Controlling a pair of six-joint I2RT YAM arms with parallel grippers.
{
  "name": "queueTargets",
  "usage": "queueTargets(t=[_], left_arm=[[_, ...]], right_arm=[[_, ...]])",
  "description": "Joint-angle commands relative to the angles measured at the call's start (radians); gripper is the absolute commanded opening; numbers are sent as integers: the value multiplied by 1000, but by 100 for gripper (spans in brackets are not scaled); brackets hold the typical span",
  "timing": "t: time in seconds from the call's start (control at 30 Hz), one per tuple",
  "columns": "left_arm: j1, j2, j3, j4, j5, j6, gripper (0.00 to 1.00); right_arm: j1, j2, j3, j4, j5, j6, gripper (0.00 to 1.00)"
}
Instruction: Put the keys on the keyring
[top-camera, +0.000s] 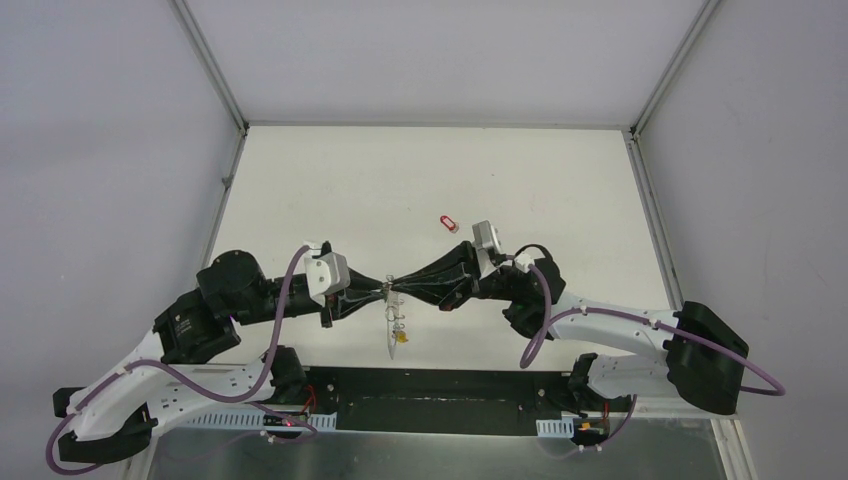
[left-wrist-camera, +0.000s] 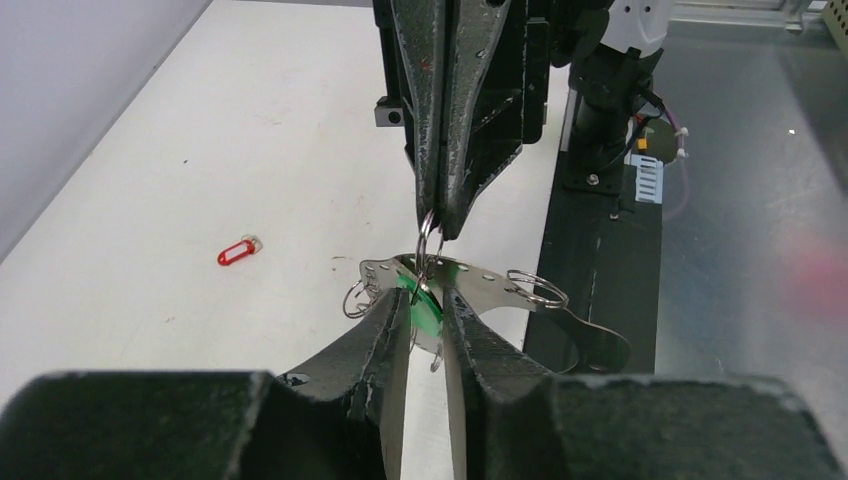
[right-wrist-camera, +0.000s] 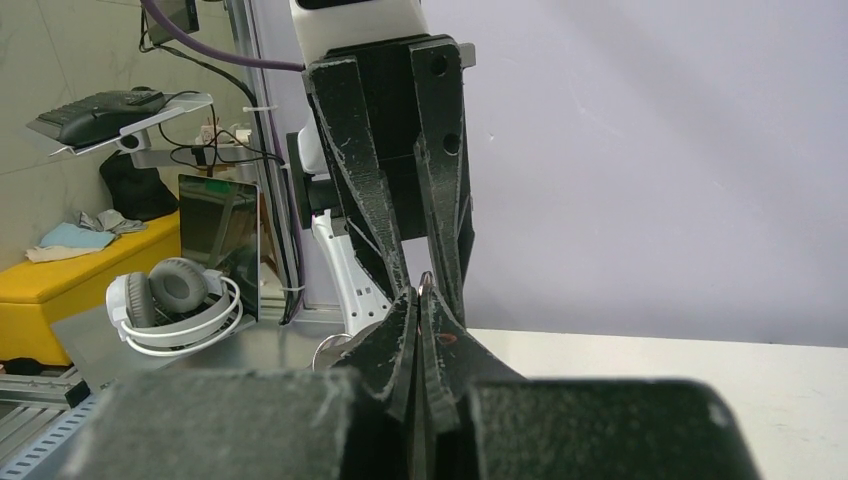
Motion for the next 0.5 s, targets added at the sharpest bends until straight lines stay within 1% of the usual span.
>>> queueTargets(t=[0.0, 0.1, 0.17, 0.47], left_arm=[[-7, 8, 6, 65, 54, 5, 17], [-7, 11, -1, 65, 66, -2, 8], [-7, 16, -5, 64, 87, -3, 0], [-7, 64, -3, 64, 141, -34, 0]], right_arm=[[7, -12, 5, 98, 22, 17, 0], [7, -12, 5, 99, 23, 16, 0], [7, -14, 3, 98, 29, 18, 0], [7, -21, -7, 97, 42, 3, 0]])
